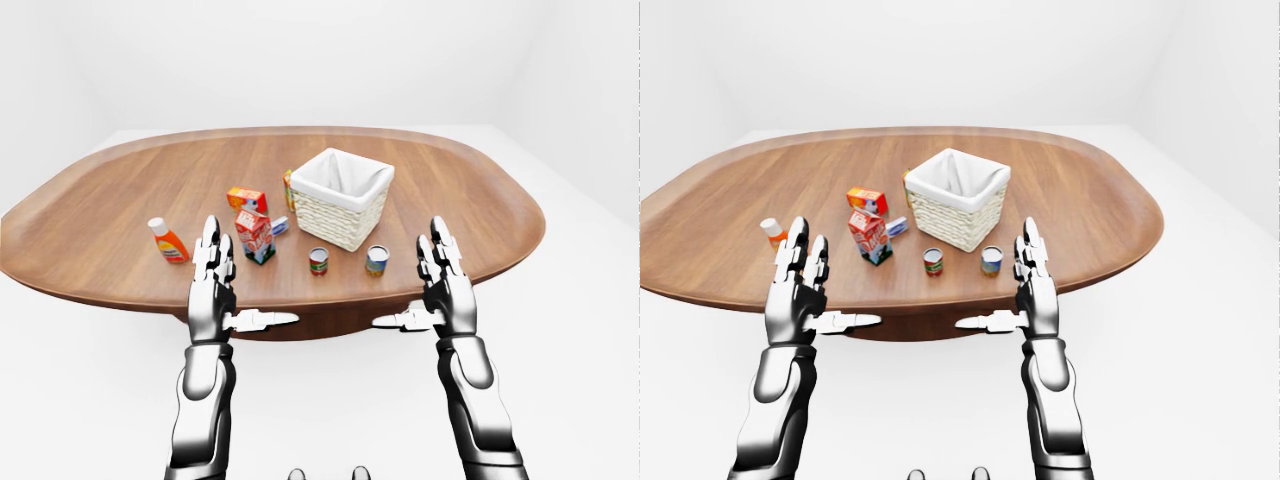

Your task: Pick up the alphabet soup, and put it in the basket.

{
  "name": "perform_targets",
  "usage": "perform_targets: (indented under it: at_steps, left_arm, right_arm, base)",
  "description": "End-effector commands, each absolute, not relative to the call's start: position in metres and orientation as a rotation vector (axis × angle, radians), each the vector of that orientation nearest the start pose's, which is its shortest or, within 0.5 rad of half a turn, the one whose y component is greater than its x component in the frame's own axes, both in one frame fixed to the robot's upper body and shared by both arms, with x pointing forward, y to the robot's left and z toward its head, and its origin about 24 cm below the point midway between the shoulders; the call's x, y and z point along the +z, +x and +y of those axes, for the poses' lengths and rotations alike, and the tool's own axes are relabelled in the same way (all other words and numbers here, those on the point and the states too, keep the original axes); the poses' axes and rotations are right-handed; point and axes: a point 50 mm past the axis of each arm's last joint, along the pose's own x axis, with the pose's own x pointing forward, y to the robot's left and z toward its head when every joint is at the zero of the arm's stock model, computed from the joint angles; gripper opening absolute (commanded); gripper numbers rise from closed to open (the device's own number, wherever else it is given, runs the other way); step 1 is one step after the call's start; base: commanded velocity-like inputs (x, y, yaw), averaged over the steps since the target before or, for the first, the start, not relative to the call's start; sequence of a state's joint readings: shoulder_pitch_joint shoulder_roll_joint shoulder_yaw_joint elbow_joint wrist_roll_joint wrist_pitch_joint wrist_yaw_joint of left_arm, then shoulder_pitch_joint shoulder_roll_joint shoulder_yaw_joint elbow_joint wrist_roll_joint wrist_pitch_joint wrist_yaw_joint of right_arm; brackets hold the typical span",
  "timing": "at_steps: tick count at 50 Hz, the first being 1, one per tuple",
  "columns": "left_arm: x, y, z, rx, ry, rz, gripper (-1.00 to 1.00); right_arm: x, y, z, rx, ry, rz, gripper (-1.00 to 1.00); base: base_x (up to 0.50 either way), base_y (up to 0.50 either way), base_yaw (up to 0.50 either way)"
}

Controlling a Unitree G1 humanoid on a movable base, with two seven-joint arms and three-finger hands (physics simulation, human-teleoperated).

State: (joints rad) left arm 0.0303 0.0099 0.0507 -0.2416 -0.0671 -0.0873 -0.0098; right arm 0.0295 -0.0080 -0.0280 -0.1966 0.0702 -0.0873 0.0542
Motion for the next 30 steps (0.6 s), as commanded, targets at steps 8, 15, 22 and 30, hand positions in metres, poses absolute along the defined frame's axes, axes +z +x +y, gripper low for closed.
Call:
perform_targets:
  at_steps: [8, 15, 22, 30]
  left_arm:
    - [0.0970, 0.2426, 0.1642, 0.038, -0.047, -0.294, 1.00]
    - [0.0979, 0.2419, 0.1641, 0.038, -0.046, -0.298, 1.00]
    - [0.0982, 0.2418, 0.1640, 0.039, -0.046, -0.299, 1.00]
    - [0.0990, 0.2416, 0.1639, 0.041, -0.047, -0.303, 1.00]
  right_arm:
    - [0.0874, 0.2445, -0.1559, 0.024, 0.045, -0.252, 1.00]
    - [0.0859, 0.2448, -0.1554, 0.024, 0.035, -0.246, 1.00]
    - [0.0841, 0.2440, -0.1543, 0.035, 0.023, -0.238, 1.00]
    - [0.0839, 0.2437, -0.1542, 0.036, 0.018, -0.237, 1.00]
  base:
    - [0.00, -0.29, 0.00]
    - [0.00, -0.26, 0.00]
    - [0.00, -0.08, 0.00]
    - [0.00, -0.04, 0.00]
